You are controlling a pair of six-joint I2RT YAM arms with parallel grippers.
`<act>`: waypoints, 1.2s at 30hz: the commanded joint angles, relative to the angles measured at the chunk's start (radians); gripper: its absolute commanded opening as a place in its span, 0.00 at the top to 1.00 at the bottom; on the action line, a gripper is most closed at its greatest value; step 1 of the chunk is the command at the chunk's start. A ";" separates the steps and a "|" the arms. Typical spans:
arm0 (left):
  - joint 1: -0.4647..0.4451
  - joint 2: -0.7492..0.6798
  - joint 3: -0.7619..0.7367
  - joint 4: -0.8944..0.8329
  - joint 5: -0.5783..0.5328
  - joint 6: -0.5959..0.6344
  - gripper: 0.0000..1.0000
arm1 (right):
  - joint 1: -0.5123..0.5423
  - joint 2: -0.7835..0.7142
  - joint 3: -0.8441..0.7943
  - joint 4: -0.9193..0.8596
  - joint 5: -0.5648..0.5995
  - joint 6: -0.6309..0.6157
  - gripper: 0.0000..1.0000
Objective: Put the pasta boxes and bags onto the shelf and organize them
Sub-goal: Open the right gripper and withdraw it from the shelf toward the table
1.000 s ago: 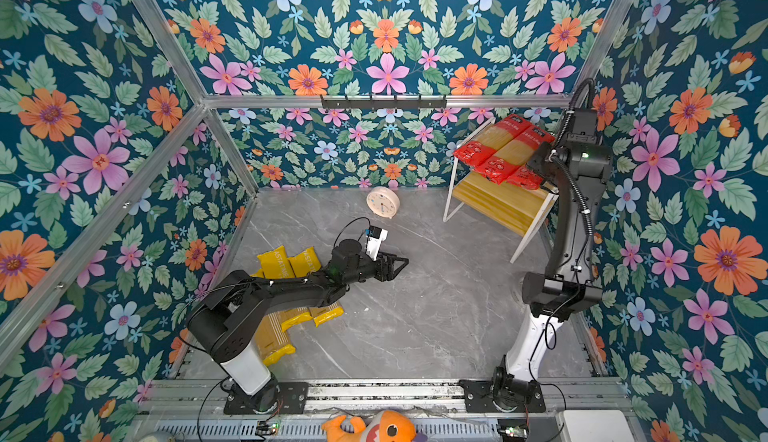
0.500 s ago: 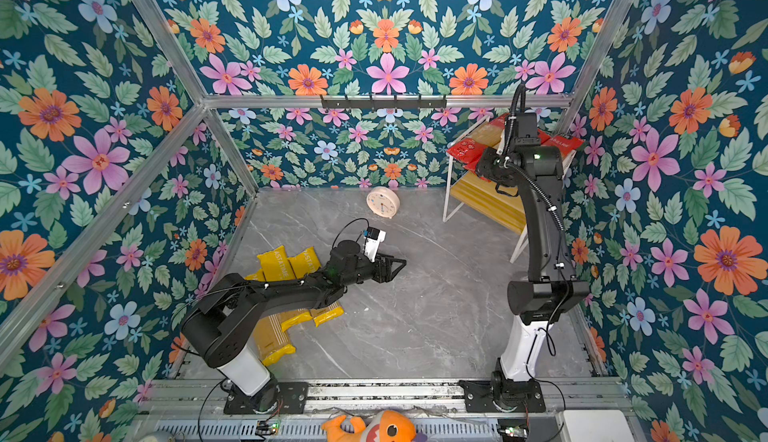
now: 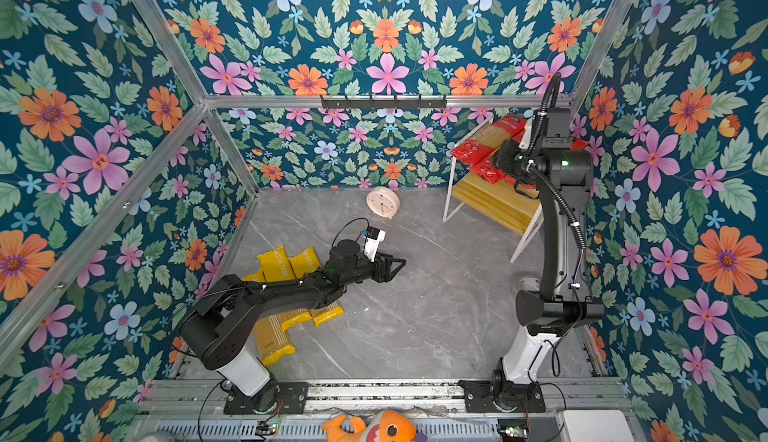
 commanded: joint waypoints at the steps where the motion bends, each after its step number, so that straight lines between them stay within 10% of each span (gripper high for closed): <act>1: 0.002 -0.023 -0.005 -0.035 -0.031 0.043 0.32 | -0.014 -0.021 -0.016 -0.013 -0.043 0.000 0.47; 11: 0.096 -0.235 -0.076 -0.234 -0.213 0.092 0.31 | 0.230 -0.252 -0.435 0.294 -0.157 0.064 0.48; 18: 0.359 -0.365 -0.081 -0.584 -0.246 -0.094 0.34 | 0.553 -0.315 -0.801 0.565 -0.094 0.128 0.49; 24: 0.510 -0.404 -0.149 -0.693 -0.228 -0.169 0.35 | 0.771 -0.181 -1.009 0.781 -0.094 0.202 0.52; 36: 0.575 -0.450 -0.232 -0.699 -0.226 -0.179 0.35 | 0.979 0.301 -0.874 0.818 -0.194 0.324 0.55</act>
